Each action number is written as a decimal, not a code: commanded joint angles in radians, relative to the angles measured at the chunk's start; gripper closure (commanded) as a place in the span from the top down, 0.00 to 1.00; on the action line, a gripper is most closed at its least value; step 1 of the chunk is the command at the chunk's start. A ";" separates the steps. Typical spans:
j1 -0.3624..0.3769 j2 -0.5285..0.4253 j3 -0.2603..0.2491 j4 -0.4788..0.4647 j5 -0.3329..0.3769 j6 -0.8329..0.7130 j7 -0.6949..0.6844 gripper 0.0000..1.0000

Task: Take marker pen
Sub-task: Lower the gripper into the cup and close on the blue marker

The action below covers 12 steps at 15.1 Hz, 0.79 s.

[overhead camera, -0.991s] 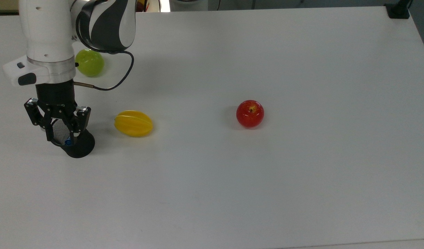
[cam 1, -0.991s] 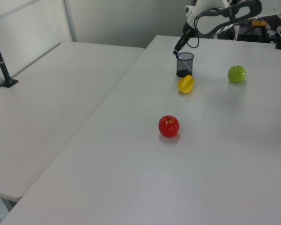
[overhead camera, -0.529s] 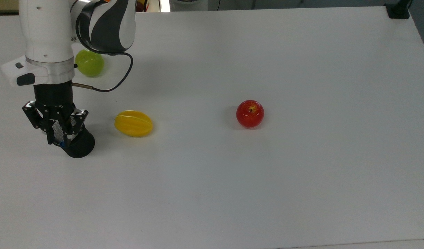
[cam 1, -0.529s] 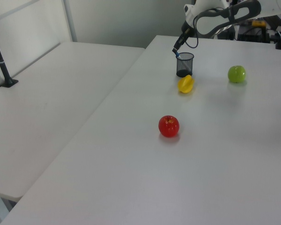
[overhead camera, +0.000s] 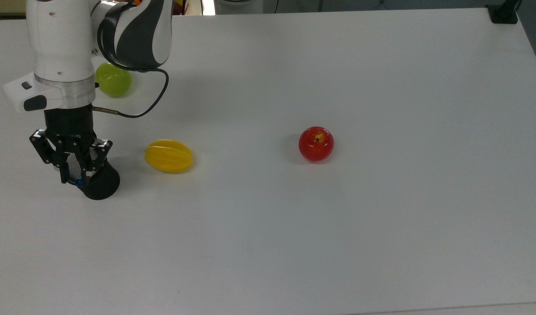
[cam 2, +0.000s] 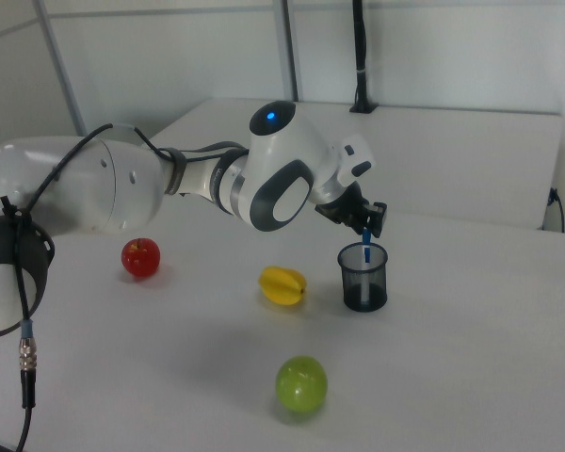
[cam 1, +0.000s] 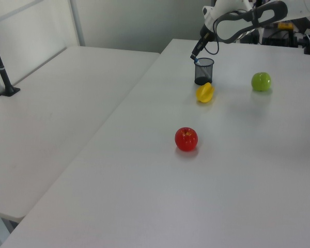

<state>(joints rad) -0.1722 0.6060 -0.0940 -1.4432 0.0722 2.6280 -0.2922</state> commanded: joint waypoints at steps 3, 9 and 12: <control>0.006 0.000 -0.009 0.000 -0.014 0.006 -0.012 0.13; 0.006 0.000 -0.009 -0.005 -0.012 0.004 -0.012 0.02; 0.008 -0.008 -0.009 0.003 -0.012 0.003 -0.010 0.00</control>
<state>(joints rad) -0.1722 0.6075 -0.0940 -1.4425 0.0685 2.6280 -0.2923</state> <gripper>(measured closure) 0.819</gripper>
